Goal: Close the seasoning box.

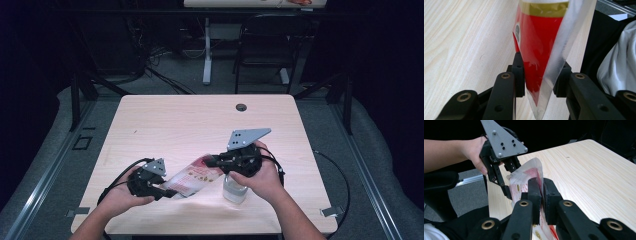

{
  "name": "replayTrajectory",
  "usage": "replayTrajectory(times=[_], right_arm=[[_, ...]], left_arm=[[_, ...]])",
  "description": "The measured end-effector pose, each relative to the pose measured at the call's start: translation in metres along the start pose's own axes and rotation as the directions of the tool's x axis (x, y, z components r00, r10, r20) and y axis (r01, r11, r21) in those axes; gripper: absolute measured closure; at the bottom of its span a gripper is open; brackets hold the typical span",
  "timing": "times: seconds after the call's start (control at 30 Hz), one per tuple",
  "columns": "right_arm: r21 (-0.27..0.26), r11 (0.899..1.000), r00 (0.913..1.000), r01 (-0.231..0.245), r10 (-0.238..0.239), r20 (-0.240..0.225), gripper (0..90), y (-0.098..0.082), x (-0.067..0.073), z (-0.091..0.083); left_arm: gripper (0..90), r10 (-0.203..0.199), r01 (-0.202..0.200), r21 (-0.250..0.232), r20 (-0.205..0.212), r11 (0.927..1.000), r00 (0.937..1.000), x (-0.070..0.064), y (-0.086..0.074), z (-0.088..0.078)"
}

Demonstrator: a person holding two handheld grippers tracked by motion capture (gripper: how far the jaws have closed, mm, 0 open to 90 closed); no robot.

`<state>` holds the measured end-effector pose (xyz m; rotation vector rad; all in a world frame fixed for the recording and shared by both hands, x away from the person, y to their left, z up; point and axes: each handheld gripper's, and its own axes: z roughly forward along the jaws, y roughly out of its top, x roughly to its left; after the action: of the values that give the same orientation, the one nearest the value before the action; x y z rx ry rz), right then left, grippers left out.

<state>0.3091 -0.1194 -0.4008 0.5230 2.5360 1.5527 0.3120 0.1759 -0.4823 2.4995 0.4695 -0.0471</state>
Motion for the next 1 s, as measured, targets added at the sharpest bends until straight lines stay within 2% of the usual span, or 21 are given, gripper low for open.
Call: replayTrajectory(times=[0.37,0.8,1.0], right_arm=[[-0.025,0.999,0.9998,-0.019,0.019,-0.001,85.0,-0.011,-0.004,-0.006],[-0.032,0.999,0.9993,-0.035,0.035,0.009,84.2,-0.022,-0.005,-0.008],[-0.026,0.999,0.9993,-0.026,0.027,0.024,81.6,-0.024,-0.005,-0.007]], left_arm=[[69.9,0.009,-0.008,0.041,-0.017,0.9991,0.9998,-0.003,0.008,-0.005],[70.4,0.006,-0.005,0.046,-0.01,0.9989,0.9999,-0.004,0.007,-0.006],[70.6,0.002,-0.001,0.041,-0.013,0.9991,0.9999,-0.003,0.005,-0.008]])
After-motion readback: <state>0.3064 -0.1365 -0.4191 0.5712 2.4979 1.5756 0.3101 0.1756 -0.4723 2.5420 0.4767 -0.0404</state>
